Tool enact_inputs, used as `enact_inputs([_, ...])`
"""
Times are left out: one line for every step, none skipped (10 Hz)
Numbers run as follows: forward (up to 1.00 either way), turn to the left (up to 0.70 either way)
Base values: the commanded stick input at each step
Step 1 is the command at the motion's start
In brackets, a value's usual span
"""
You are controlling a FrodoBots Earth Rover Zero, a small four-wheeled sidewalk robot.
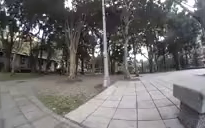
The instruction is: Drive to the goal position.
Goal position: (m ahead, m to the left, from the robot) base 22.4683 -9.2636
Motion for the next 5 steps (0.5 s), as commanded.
enact_inputs([0.0,-0.7])
enact_inputs([0.0,-0.7])
enact_inputs([0.0,-0.7])
enact_inputs([0.0,-0.7])
enact_inputs([0.0,0.0])
